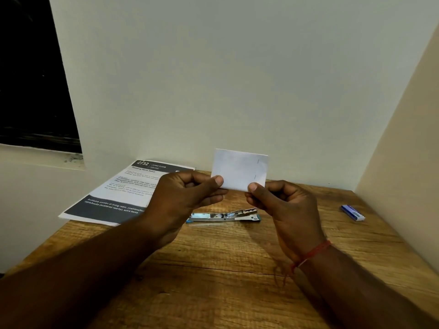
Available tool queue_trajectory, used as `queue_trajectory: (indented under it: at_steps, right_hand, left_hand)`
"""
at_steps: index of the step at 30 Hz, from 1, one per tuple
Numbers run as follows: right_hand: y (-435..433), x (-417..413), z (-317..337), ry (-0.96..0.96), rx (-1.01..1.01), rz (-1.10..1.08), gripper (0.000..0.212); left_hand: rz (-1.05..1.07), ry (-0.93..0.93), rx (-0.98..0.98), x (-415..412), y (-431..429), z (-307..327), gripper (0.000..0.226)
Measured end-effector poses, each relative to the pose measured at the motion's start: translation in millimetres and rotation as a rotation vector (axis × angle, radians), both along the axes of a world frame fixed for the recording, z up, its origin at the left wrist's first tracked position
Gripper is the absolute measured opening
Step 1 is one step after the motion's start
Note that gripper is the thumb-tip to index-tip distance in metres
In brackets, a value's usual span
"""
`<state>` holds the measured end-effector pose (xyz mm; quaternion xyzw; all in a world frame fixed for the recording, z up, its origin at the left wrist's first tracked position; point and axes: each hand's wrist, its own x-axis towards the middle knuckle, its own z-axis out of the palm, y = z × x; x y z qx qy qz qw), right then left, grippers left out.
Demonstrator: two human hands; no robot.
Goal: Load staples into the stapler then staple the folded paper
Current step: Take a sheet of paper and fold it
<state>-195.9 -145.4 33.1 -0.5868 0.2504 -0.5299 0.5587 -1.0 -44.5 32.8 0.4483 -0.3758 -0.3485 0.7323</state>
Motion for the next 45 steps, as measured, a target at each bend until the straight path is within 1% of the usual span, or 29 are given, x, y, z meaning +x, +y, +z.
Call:
queue_trajectory:
  at_steps: [2, 4, 6, 9, 13, 14, 16, 17, 19, 23, 25, 27, 30, 34, 36, 39, 41, 43, 45]
  right_hand:
    - [-0.9, 0.1, -0.5, -0.013, -0.005, -0.004, 0.012]
    - [-1.4, 0.2, -0.9, -0.015, -0.013, -0.004, 0.012]
    - [-2.5, -0.2, -2.2, -0.022, -0.012, -0.002, 0.016]
    - [-4.2, -0.9, -3.5, -0.045, -0.004, -0.006, 0.026]
    - [-4.0, 0.2, -4.3, -0.035, -0.052, -0.018, 0.026]
    - [-4.0, 0.6, -5.3, -0.023, -0.072, -0.027, 0.026]
    - [-4.4, 0.9, -6.3, 0.001, -0.103, -0.038, 0.025]
    - [-4.6, 0.7, -6.7, 0.004, -0.109, -0.033, 0.025]
    - [-4.2, 0.3, -6.4, -0.001, -0.098, -0.007, 0.025]
    - [-0.5, 1.7, -5.8, 0.003, -0.082, 0.029, 0.032]
    - [1.7, 2.2, -5.7, 0.008, -0.074, 0.035, 0.033]
    - [2.8, 2.1, -4.9, 0.000, -0.045, 0.055, 0.030]
    - [0.7, 0.8, -4.2, -0.015, -0.013, 0.100, 0.026]
    - [-0.8, -1.3, -2.7, -0.014, -0.052, 0.104, 0.021]
    - [-2.5, -2.6, -2.1, -0.017, -0.061, 0.090, 0.023]
    - [-3.4, -3.5, -1.8, -0.024, -0.068, 0.069, 0.032]
    - [-0.4, -3.2, -2.4, -0.008, -0.079, 0.063, 0.030]
    - [4.7, -2.0, -3.4, 0.017, -0.088, 0.083, 0.027]
    - [6.9, -1.3, -4.6, 0.040, -0.063, 0.121, 0.028]
  left_hand:
    - [0.003, 0.010, 0.004, 0.3, -0.4, -0.1, 0.012]
    - [0.006, 0.019, 0.010, 0.9, -0.1, -0.5, 0.011]
    - [0.008, 0.026, 0.016, 1.5, 0.7, -0.7, 0.013]
    - [-0.007, 0.018, 0.014, 0.8, 1.5, -0.5, 0.016]
    - [-0.026, 0.035, 0.019, -1.7, 2.3, 2.4, 0.027]
    - [-0.026, 0.028, 0.022, -2.7, 2.8, 3.1, 0.025]
    - [-0.018, 0.014, 0.020, -3.5, 3.4, 4.3, 0.010]
    - [-0.011, 0.000, 0.012, -2.9, 4.1, 4.6, 0.007]
    - [0.015, -0.050, 0.003, -0.6, 5.3, 5.3, 0.012]
    - [0.059, -0.239, -0.012, 0.9, 8.8, 9.4, 0.017]
    - [0.065, -0.290, -0.027, -1.4, 9.6, 9.7, 0.021]
    - [0.062, -0.284, -0.036, -3.5, 9.4, 9.7, 0.022]
    - [0.029, -0.206, -0.032, -2.7, 8.1, 8.6, 0.018]
    - [-0.040, -0.112, 0.013, 0.1, 6.5, 6.2, 0.011]
    - [-0.084, -0.124, 0.037, 2.8, 6.1, 6.2, 0.007]
    - [-0.212, -0.171, 0.101, 2.3, 7.2, 4.0, 0.024]
    - [-0.300, -0.185, 0.135, -3.2, 7.1, -0.4, 0.032]
    - [-0.300, -0.177, 0.136, -8.2, 5.6, -4.6, 0.032]
    - [-0.246, -0.142, 0.127, -7.3, 3.7, -6.7, 0.030]
